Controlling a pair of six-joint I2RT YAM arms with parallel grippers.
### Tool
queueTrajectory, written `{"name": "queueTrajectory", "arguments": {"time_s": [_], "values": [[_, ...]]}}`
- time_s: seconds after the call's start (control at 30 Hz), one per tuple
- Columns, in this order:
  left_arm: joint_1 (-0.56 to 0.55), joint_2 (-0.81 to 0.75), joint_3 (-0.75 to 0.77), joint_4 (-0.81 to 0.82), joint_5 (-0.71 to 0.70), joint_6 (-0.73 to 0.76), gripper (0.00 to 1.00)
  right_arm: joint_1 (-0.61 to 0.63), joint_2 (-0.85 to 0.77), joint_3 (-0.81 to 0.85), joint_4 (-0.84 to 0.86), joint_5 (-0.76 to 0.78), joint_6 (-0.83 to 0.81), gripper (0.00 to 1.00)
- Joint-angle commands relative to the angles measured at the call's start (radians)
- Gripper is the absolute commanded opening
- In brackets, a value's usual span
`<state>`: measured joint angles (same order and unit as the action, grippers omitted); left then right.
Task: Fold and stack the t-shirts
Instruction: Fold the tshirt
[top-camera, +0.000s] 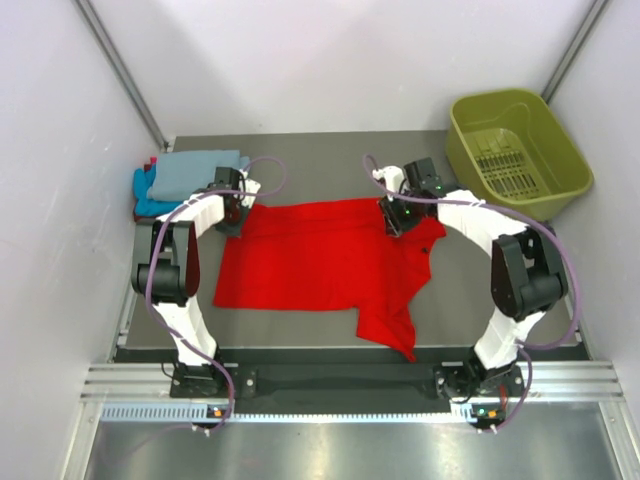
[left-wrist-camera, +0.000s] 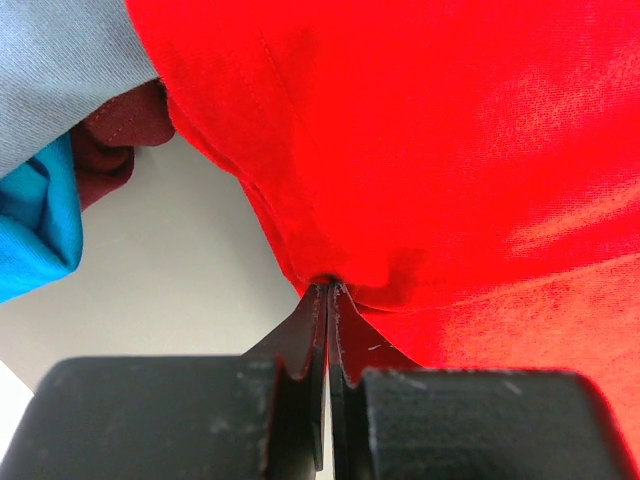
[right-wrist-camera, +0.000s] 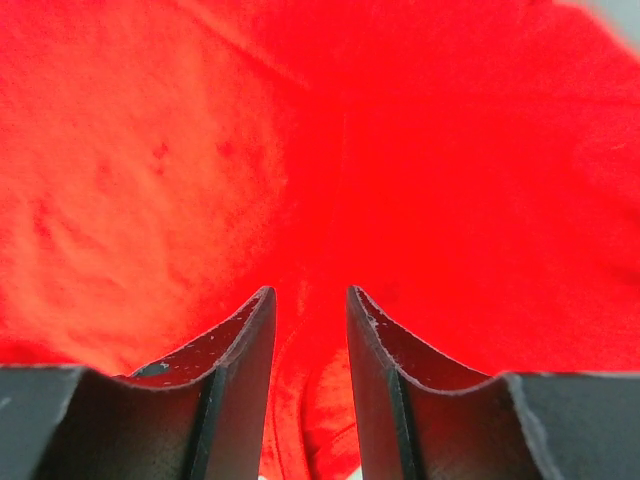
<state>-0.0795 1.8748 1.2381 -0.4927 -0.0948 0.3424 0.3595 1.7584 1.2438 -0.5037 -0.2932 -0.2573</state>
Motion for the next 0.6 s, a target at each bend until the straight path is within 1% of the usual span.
{"name": "queueTrajectory", "arguments": {"time_s": [0.0, 0.07, 0.1, 0.13, 0.17, 0.2, 0.23, 0.27, 0.33, 0.4, 0.43, 0.47, 0.5, 0.53, 0.57], "values": [[-0.008, 0.006, 0.027, 0.017, 0.004, -0.009, 0.00, 0.010, -0.079, 0.078, 0.024, 0.006, 0.030, 0.36], [-0.008, 0.003, 0.024, 0.014, 0.000, -0.011, 0.00, 0.003, -0.080, 0.104, 0.025, 0.025, 0.030, 0.36], [-0.008, -0.002, 0.024, 0.011, 0.000, -0.013, 0.02, -0.001, -0.079, 0.111, 0.036, 0.044, 0.030, 0.36], [-0.008, -0.005, 0.026, 0.011, -0.002, -0.013, 0.10, -0.013, -0.073, 0.115, 0.045, 0.067, 0.033, 0.36], [-0.008, -0.012, 0.024, 0.014, -0.012, -0.020, 0.16, -0.023, -0.066, 0.129, 0.054, 0.097, 0.044, 0.36], [-0.008, -0.016, 0.027, 0.016, -0.017, -0.026, 0.20, -0.039, -0.048, 0.135, 0.068, 0.109, 0.052, 0.37], [-0.008, -0.019, 0.030, 0.014, -0.023, -0.031, 0.28, -0.072, -0.036, 0.141, 0.076, 0.121, 0.061, 0.37], [-0.008, -0.023, 0.041, 0.011, -0.028, -0.039, 0.32, -0.089, -0.022, 0.152, 0.082, 0.150, 0.076, 0.37], [-0.008, -0.035, 0.061, -0.001, -0.026, -0.046, 0.39, -0.140, 0.015, 0.163, 0.097, 0.161, 0.081, 0.37], [-0.009, -0.049, 0.099, -0.020, -0.019, -0.052, 0.50, -0.171, 0.054, 0.175, 0.103, 0.173, 0.082, 0.38], [-0.011, -0.057, 0.112, -0.023, -0.019, -0.054, 0.52, -0.197, 0.067, 0.181, 0.105, 0.180, 0.081, 0.38], [-0.012, -0.066, 0.136, -0.024, -0.020, -0.060, 0.71, -0.211, 0.078, 0.186, 0.108, 0.180, 0.079, 0.38], [-0.014, -0.071, 0.147, -0.029, -0.013, -0.063, 0.92, -0.223, 0.096, 0.189, 0.109, 0.178, 0.079, 0.38], [-0.017, -0.074, 0.170, -0.032, -0.003, -0.063, 0.99, -0.244, 0.105, 0.190, 0.111, 0.178, 0.079, 0.38], [-0.019, -0.078, 0.179, -0.035, 0.004, -0.069, 0.99, -0.254, 0.114, 0.190, 0.111, 0.177, 0.079, 0.38]]}}
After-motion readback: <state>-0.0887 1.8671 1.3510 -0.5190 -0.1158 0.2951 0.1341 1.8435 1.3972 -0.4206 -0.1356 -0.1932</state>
